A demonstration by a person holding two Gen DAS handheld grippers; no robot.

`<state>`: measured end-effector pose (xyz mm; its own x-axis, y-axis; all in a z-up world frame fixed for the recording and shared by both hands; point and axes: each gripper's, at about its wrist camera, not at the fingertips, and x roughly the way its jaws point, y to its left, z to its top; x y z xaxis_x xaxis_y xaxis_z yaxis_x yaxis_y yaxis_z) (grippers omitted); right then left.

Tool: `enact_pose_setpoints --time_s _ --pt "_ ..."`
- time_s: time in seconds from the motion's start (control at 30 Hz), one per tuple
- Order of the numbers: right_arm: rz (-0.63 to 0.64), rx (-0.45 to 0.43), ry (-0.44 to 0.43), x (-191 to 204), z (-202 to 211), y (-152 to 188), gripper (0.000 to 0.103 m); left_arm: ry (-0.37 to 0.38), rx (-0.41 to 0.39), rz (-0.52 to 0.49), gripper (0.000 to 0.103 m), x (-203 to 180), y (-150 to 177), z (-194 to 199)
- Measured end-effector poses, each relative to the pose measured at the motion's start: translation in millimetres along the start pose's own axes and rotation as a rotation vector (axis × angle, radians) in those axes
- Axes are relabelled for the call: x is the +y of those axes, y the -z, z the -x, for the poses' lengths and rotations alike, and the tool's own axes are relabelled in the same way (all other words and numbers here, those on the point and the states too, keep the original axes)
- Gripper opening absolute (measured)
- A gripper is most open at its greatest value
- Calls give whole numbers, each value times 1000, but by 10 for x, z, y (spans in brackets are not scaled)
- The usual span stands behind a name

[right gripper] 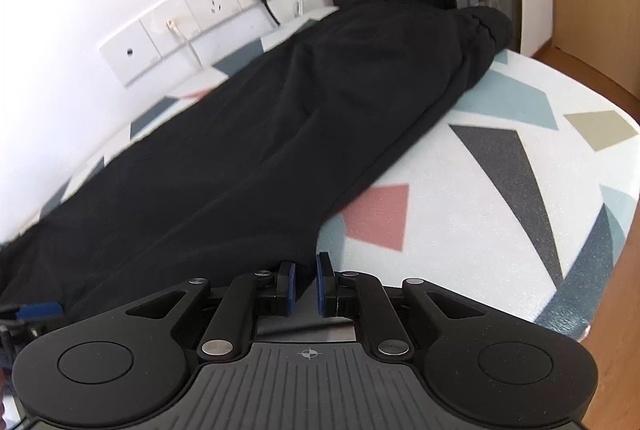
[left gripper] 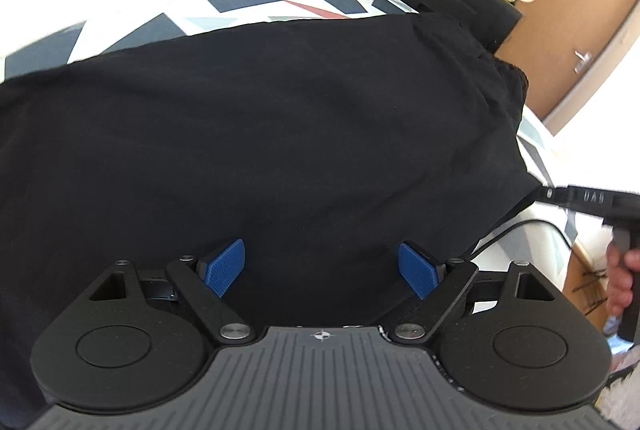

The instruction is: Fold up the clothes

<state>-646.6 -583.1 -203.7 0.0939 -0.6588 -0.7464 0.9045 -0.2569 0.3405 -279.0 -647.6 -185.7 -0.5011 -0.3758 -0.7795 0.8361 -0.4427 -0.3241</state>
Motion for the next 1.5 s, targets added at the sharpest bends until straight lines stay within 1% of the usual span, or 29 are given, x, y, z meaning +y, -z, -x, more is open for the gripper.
enact_pose_setpoints --time_s 0.03,0.1,0.13,0.17,0.2,0.23,0.27,0.33,0.4,0.43,0.47,0.5,0.53,0.57,0.67,0.73,0.77,0.87,0.93,1.0,1.03,1.1,1.23,1.27,1.43,1.5 --pt "-7 11 0 -26 18 2 18 -1 3 -2 87 -11 -1 -1" --pt "-8 8 -8 -69 103 16 26 -11 8 -18 87 -40 12 -1" --pt "-5 -10 -11 -88 164 22 26 -16 11 -29 87 -57 28 7" --pt "-4 -35 -15 -107 226 28 30 -20 14 -39 87 -74 43 13" --pt "-15 -55 -23 -129 258 21 37 -25 15 -45 87 -93 54 13" --pt "-38 -68 -36 -151 260 2 39 -30 16 -48 87 -110 60 10" --pt "-61 -81 -50 -174 262 -17 43 -34 18 -49 88 -128 67 10" --pt "-105 -85 -61 -169 169 -74 45 -43 20 -49 88 -164 81 11" --pt "-104 -76 -59 -94 1 -126 45 -50 26 -45 88 -201 84 11" --pt "-94 -60 -57 -50 -82 -147 44 -50 29 -41 88 -219 81 11" --pt "-80 -34 -56 -6 -166 -168 37 -45 32 -37 88 -230 78 13" --pt "-64 -15 -55 23 -209 -179 17 -38 32 -31 88 -233 72 22" --pt "-45 -2 -56 37 -210 -181 9 -30 27 -27 88 -237 67 39" --pt "-27 11 -56 51 -212 -182 9 -22 21 -22 88 -236 60 56" --pt "20 39 -44 49 -156 -178 2 0 -19 30 88 -196 24 90" --pt "18 58 -32 4 -119 -162 1 5 -32 75 88 -161 6 70" --pt "13 68 -25 -18 -112 -155 0 -3 -29 86 88 -160 -1 43" --pt "-32 81 -19 -115 -82 -145 0 -46 -11 77 88 -190 1 -33" --pt "-63 58 -19 -159 -4 -136 3 -66 -11 64 88 -219 11 -64" --pt "-91 31 -17 -199 84 -120 14 -76 -15 52 89 -246 26 -80" --pt "-101 14 -16 -213 114 -120 16 -79 -14 53 90 -251 23 -84" --pt "-107 -22 -12 -226 150 -134 31 -86 -11 57 91 -262 16 -92" --pt "-99 -76 -5 -252 273 -150 40 -111 -1 76 91 -293 7 -87" --pt "-101 -83 -6 -278 309 -158 45 -117 -2 84 91 -303 9 -77" --pt "-115 -110 -29 -479 525 -201 46 -140 -71 183 91 -405 84 118" --pt "-124 -117 -37 -583 601 -211 47 -146 -98 243 91 -451 153 207"
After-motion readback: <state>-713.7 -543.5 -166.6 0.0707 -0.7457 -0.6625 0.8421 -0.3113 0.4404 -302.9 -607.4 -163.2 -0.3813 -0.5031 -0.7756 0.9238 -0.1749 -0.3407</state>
